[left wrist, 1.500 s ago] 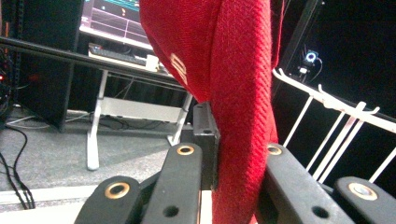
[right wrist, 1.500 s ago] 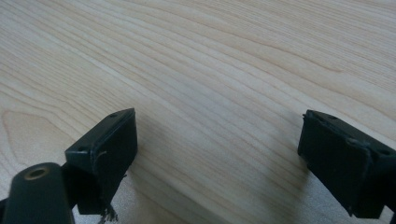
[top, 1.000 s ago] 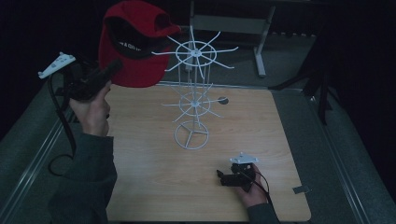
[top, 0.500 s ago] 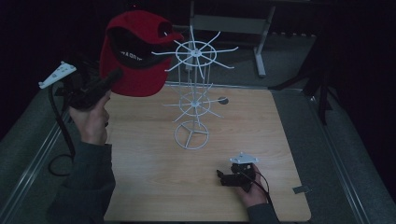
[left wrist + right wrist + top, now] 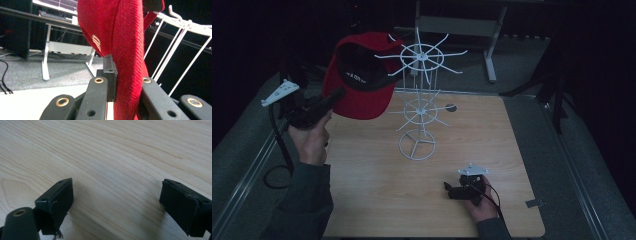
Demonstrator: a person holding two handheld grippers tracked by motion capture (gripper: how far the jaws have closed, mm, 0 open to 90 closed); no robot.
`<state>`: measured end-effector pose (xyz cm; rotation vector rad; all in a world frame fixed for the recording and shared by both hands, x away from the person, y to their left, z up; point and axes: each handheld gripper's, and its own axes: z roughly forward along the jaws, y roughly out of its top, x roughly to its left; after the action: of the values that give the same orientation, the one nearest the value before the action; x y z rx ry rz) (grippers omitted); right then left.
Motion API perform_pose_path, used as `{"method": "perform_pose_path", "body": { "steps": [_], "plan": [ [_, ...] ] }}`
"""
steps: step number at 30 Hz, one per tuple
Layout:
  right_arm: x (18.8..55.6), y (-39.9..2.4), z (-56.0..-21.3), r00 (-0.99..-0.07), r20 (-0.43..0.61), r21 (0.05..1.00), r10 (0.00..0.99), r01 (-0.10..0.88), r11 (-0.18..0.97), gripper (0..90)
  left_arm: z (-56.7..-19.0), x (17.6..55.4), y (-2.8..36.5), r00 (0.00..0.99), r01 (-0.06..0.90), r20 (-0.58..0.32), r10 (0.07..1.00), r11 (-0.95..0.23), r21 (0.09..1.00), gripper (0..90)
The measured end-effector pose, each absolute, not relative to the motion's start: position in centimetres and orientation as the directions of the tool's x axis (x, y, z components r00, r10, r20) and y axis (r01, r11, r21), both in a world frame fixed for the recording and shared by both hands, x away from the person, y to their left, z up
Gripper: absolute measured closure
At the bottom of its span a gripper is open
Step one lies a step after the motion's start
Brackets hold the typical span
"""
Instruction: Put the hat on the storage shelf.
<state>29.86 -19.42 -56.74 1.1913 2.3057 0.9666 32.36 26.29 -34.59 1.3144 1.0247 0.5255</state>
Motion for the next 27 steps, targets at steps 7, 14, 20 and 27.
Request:
{"method": "perform_pose_path", "body": {
  "steps": [7,14,20,27],
  "plan": [
    [29.9,-19.4,-56.7,-0.575,-0.013,0.717,0.818,0.565,0.408,11.7,-36.4,31.9,25.4,0.519,0.246,-0.290,0.804,0.185,0.952,83.4],
    [29.9,-19.4,-56.7,-0.574,-0.012,0.717,0.819,0.565,0.407,11.7,-37.9,32.0,25.6,0.539,0.282,-0.312,0.782,0.181,0.942,79.3],
    [29.9,-19.4,-56.7,-0.575,-0.012,0.717,0.818,0.565,0.407,11.7,-38.1,32.0,25.6,0.555,0.287,-0.321,0.768,0.185,0.940,65.0],
    [29.9,-19.4,-56.7,-0.575,-0.014,0.718,0.818,0.564,0.408,11.7,-37.6,31.7,25.7,0.537,0.274,-0.314,0.783,0.190,0.943,41.9]
  ]
}}
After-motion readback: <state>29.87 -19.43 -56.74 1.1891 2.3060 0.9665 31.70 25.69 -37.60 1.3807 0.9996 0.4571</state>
